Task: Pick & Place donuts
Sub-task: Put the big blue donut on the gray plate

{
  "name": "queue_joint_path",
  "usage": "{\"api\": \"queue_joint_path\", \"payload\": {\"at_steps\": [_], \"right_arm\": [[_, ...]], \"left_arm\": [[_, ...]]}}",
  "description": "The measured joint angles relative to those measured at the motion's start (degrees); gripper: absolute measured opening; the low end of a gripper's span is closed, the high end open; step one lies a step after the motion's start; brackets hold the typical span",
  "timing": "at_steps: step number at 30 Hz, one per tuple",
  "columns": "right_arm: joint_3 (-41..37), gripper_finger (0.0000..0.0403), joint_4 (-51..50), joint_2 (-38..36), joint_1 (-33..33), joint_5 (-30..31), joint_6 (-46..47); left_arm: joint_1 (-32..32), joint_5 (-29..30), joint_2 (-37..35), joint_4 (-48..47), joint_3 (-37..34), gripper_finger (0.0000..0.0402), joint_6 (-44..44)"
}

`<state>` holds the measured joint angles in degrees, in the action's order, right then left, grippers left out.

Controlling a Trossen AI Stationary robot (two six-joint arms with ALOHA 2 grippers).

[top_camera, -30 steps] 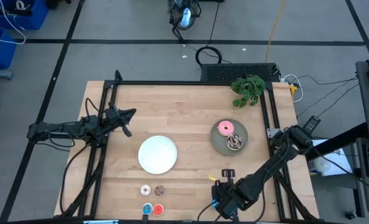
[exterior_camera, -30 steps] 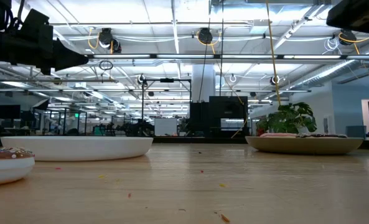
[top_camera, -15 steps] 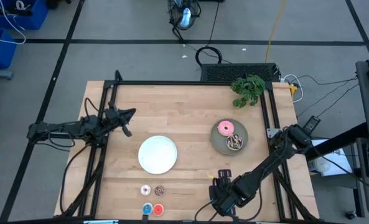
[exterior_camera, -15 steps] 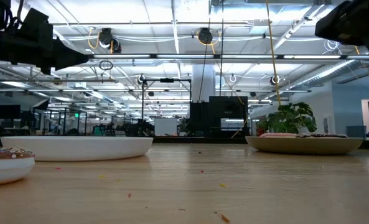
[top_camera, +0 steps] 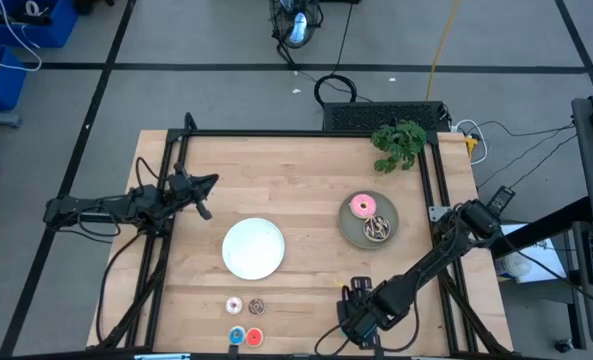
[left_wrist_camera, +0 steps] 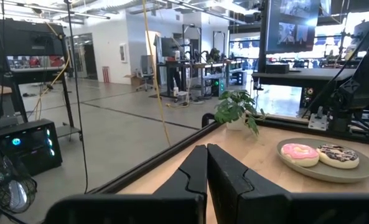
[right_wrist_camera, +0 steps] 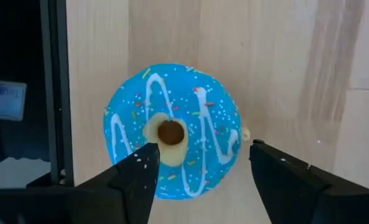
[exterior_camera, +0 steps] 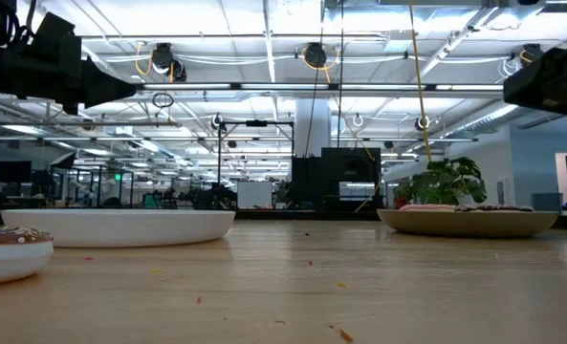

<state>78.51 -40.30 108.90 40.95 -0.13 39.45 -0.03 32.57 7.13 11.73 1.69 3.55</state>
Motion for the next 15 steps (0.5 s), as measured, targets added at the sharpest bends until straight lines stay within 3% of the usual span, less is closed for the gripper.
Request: {"api": "queue_joint_path", "payload": {"at_steps": [15], "right_arm": [[-8.9,0.0232,13.1,-0.3,-1.1,0.1,-0.4]], "left_arm": [[0.0,0.1,0.0,0.1,0.0,0.0017,0.9]]}}
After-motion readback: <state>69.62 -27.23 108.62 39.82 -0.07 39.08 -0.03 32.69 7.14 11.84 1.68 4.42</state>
